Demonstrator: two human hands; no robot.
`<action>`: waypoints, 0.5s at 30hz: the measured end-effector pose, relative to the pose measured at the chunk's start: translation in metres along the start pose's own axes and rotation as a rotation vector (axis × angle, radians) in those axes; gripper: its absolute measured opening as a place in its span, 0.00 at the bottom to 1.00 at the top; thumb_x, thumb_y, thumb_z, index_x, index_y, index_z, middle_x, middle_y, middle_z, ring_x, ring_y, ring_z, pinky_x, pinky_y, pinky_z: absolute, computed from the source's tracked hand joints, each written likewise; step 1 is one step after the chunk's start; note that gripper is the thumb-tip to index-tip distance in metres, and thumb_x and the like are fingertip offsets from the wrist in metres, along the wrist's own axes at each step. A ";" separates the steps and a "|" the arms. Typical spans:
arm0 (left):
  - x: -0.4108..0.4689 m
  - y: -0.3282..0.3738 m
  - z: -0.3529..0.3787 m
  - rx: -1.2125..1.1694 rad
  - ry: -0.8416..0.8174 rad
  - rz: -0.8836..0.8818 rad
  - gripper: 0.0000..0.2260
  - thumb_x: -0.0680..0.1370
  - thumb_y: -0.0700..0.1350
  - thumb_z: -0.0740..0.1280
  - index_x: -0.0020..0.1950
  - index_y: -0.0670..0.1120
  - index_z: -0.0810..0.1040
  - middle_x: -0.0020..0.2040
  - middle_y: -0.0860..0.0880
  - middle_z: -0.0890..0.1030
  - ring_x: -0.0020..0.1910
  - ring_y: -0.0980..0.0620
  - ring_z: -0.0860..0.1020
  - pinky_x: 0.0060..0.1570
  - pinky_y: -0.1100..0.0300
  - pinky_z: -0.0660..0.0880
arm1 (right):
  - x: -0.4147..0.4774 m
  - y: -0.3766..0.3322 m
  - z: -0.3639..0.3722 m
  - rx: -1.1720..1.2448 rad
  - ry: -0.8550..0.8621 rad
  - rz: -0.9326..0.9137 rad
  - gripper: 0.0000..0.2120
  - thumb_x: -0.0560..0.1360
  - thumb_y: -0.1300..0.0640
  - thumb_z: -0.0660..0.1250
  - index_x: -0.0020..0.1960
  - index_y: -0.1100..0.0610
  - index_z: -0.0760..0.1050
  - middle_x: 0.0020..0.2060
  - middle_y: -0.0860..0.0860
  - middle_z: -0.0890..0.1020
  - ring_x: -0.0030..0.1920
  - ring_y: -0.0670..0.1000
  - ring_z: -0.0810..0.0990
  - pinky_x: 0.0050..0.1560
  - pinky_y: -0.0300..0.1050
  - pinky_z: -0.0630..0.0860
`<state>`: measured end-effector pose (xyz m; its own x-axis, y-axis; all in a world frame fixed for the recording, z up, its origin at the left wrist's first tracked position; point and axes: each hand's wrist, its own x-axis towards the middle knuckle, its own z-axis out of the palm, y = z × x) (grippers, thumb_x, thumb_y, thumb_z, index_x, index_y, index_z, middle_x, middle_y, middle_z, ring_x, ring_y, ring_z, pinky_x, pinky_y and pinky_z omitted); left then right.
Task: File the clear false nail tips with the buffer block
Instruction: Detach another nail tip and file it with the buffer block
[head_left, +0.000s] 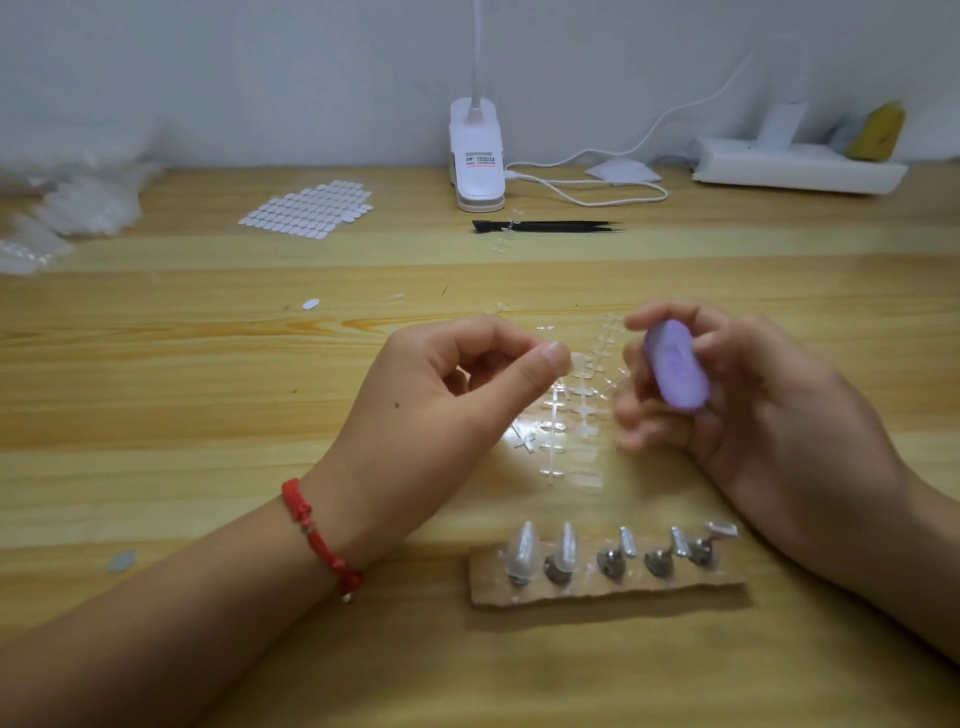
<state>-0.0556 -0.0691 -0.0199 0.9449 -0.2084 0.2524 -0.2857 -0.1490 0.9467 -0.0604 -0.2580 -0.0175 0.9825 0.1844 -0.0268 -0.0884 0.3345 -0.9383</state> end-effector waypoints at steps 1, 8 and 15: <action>0.000 0.000 0.000 -0.004 -0.007 -0.004 0.12 0.68 0.54 0.69 0.40 0.46 0.84 0.34 0.44 0.80 0.33 0.55 0.72 0.34 0.66 0.68 | 0.000 0.000 0.001 -0.035 -0.015 0.016 0.13 0.68 0.57 0.57 0.40 0.55 0.80 0.31 0.53 0.73 0.26 0.49 0.73 0.21 0.36 0.69; 0.000 -0.003 -0.002 -0.020 -0.074 0.031 0.09 0.72 0.55 0.71 0.44 0.51 0.85 0.36 0.45 0.81 0.34 0.42 0.73 0.34 0.56 0.71 | -0.002 0.006 0.001 -0.415 -0.025 -0.105 0.04 0.69 0.50 0.71 0.40 0.50 0.80 0.29 0.47 0.70 0.25 0.43 0.66 0.25 0.32 0.64; 0.001 -0.001 -0.002 -0.022 -0.117 0.062 0.07 0.72 0.52 0.71 0.46 0.51 0.85 0.43 0.43 0.84 0.44 0.32 0.77 0.42 0.39 0.74 | -0.004 0.008 0.000 -0.498 -0.069 -0.256 0.05 0.68 0.51 0.75 0.43 0.49 0.82 0.27 0.40 0.77 0.26 0.40 0.73 0.29 0.24 0.66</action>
<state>-0.0542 -0.0675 -0.0208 0.9000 -0.3280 0.2871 -0.3386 -0.1113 0.9343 -0.0646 -0.2556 -0.0244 0.9480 0.2202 0.2297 0.2556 -0.0967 -0.9619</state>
